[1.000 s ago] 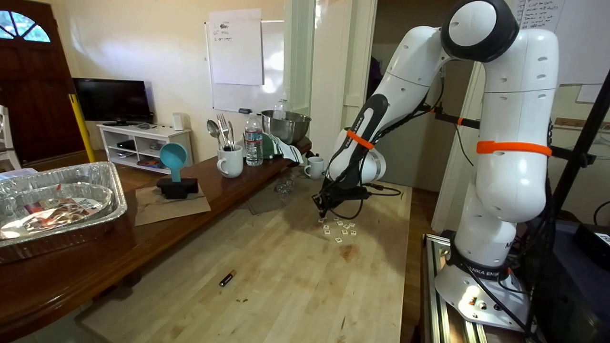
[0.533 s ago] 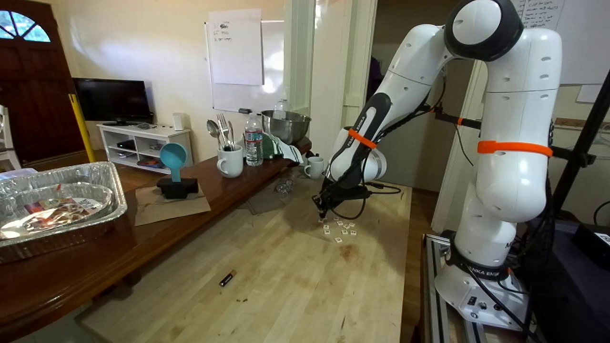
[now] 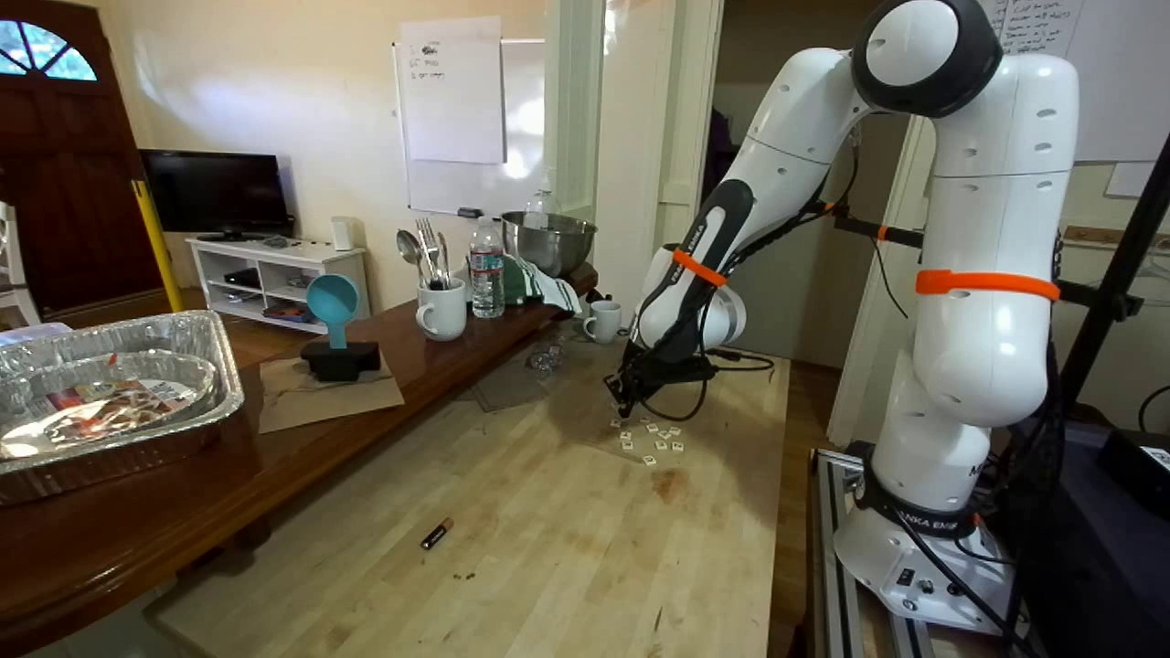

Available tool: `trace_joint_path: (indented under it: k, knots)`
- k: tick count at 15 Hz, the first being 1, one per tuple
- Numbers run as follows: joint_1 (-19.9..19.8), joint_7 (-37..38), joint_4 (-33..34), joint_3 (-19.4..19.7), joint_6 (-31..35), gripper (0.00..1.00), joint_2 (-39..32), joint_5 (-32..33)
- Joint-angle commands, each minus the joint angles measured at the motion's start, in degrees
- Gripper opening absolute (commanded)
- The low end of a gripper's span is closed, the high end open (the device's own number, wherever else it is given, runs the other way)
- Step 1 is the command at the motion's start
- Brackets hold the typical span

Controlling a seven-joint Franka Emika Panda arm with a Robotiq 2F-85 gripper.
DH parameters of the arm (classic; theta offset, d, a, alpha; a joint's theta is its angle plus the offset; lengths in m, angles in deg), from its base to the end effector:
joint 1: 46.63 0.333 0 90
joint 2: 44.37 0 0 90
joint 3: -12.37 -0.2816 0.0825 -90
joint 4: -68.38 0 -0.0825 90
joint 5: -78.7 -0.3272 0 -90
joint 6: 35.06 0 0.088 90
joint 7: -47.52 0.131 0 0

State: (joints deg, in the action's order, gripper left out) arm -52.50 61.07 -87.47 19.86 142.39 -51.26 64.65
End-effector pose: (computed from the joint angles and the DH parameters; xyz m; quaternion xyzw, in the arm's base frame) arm 0.3917 -0.1151 0.2103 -0.9297 0.3448 -0.1285 0.0137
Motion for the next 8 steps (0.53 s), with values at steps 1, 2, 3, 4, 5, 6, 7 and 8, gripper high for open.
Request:
trace_joint_path:
  k: [1, 2, 3, 4, 5, 6, 7, 8]
  knots:
    - [-0.11, 0.34, -0.19, 1.39, -0.74, 0.0, 0.22, 1.4]
    - [-0.15, 0.36, 0.02, 1.61, -0.72, 0.0, -0.01, 1.47]
    - [-0.17, 0.34, 0.12, 1.8, -0.7, 0.0, -0.08, 1.53]
    - [-0.17, 0.33, 0.22, 1.94, -0.59, 0.0, -0.13, 1.59]
    - [-0.11, 0.26, 0.22, 1.93, -0.56, 0.0, 0.05, 1.61]
    - [-0.03, 0.21, 0.07, 1.8, -0.45, 0.0, 0.44, 1.57]
    - [0.05, 0.13, -0.1, 1.75, -0.27, 0.0, 0.76, 1.66]
    - [0.11, 0.1, -0.07, 1.83, 0.0, 0.0, 0.74, 1.88]
